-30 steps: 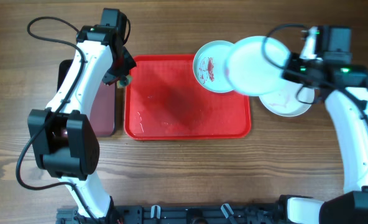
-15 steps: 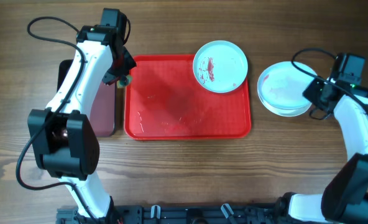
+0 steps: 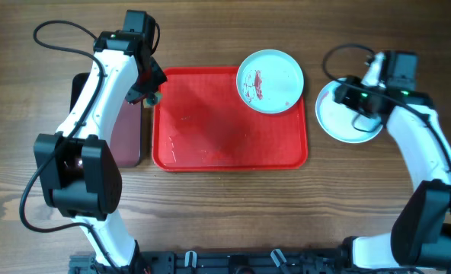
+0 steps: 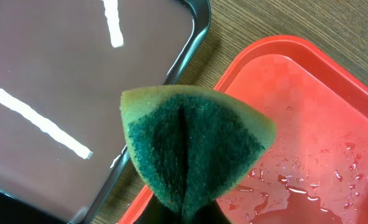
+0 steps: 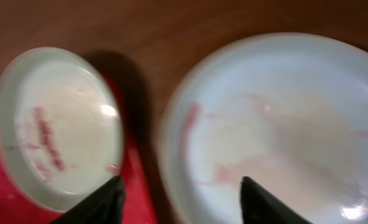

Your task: Clean dirty plates on tray and stack at the side

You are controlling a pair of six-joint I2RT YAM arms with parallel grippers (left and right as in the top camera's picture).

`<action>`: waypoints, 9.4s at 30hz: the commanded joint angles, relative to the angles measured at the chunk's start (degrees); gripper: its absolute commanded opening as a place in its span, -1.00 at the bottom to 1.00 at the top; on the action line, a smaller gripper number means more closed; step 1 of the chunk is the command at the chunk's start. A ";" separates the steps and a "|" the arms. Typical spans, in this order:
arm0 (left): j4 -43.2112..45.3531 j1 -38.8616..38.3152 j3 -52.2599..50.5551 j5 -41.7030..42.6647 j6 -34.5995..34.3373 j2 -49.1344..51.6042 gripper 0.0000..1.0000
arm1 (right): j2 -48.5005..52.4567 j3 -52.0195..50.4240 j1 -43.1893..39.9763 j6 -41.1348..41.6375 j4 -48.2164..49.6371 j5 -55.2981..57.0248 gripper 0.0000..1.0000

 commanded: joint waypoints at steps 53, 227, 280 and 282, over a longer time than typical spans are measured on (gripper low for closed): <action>-0.87 -0.22 -0.39 0.50 0.85 0.11 -0.92 | 19.67 7.34 28.57 -6.25 17.97 -3.48 0.04; 18.03 -15.52 -15.50 30.58 25.79 10.03 -0.92 | 27.52 5.40 26.95 12.15 11.02 -26.71 -0.91; 8.22 -9.99 -15.50 -11.28 -3.91 10.03 -0.92 | 27.52 5.40 26.95 12.39 10.69 -26.23 -0.91; 10.88 -9.99 -15.50 -11.69 -3.89 10.03 -0.92 | 27.52 5.40 26.95 12.41 10.34 -26.21 -0.91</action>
